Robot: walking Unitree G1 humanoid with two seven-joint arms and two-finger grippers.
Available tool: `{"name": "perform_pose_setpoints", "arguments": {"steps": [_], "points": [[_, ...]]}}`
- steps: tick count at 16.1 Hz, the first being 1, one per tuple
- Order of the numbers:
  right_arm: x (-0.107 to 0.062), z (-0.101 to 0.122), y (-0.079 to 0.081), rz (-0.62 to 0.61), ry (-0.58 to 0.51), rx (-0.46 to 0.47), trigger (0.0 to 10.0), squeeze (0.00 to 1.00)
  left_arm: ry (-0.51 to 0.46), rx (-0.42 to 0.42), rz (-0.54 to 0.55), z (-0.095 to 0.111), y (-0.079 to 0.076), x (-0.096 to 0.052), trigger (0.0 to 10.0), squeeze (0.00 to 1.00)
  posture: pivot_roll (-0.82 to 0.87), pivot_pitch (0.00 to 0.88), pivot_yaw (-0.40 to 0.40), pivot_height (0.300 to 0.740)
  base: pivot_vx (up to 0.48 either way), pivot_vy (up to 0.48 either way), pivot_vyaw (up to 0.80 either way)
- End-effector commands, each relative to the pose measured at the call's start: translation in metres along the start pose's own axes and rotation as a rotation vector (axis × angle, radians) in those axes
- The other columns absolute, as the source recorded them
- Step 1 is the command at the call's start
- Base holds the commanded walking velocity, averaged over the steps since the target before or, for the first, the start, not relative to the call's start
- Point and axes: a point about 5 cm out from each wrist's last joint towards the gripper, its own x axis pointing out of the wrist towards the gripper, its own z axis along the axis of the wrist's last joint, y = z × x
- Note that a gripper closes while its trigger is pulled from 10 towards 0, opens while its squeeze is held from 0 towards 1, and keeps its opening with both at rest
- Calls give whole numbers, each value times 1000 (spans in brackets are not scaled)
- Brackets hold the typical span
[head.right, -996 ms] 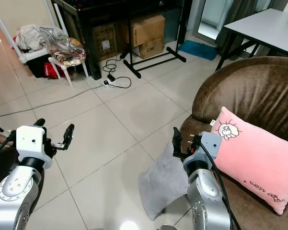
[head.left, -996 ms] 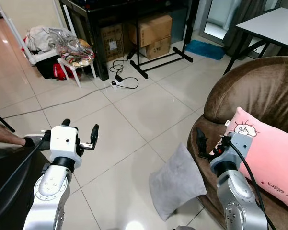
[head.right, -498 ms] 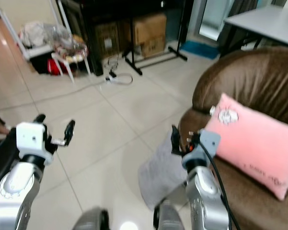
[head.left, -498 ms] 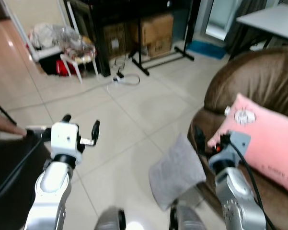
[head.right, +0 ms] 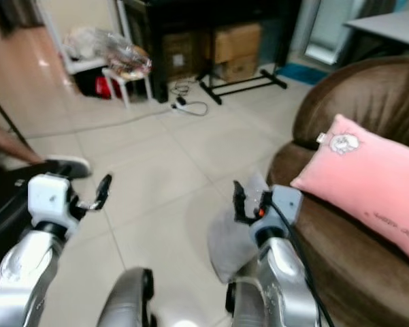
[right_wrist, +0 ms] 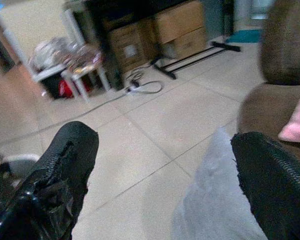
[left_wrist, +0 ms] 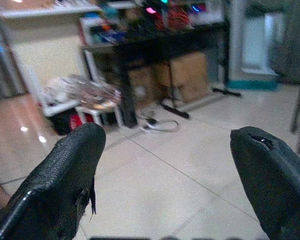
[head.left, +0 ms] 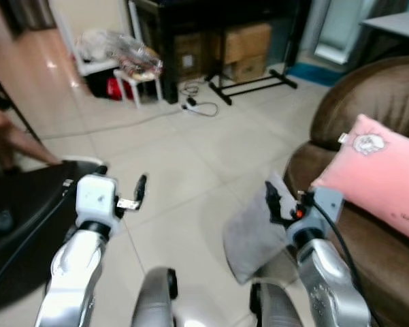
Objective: Move the pillow to the sofa from floor
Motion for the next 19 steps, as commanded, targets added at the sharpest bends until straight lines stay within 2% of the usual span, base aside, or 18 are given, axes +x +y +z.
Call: {"name": "perform_pose_setpoints", "arguments": {"steps": [1,2,3,4,5,9,10,11,15,16,19], "points": [[2,2,3,19,-8,0,10000,0,40,-18,6,-8,2,-5,10000,435,-53,24,49,626,285,0,0],[2,2,4,23,-7,1,10000,0,45,-24,12,-9,3,-5,10000,455,-53,25,48,626,281,0,0],[2,2,4,26,-7,2,10000,0,49,-27,15,-10,4,-5,10000,565,-53,27,46,626,285,0,0],[3,2,4,24,-8,9,10000,882,49,-27,16,-10,4,-5,10000,1000,-51,29,46,626,285,0,0],[3,2,4,24,-8,21,10000,1000,48,-24,14,-9,5,-5,10000,1000,-48,31,45,626,285,0,0],[4,1,4,13,-6,19,10000,1000,48,-16,12,-9,6,-4,10000,1000,-47,32,51,626,285,0,0],[4,1,5,17,-10,21,3490,1000,49,-15,14,-9,7,-4,10000,1000,-47,33,54,626,281,0,0],[3,0,6,26,-12,33,0,0,49,-14,16,-9,8,-3,0,1000,-47,33,58,626,274,0,0],[2,0,5,15,-12,36,0,0,49,-6,21,-9,8,-2,157,1000,-49,36,61,626,260,0,0],[2,-2,3,3,-1,34,10000,0,48,2,19,-8,8,-2,10000,1000,-47,38,61,626,247,0,0],[4,-4,3,4,13,38,10000,0,42,1,11,-8,8,-2,10000,1000,-46,38,60,626,338,0,-256]]}}
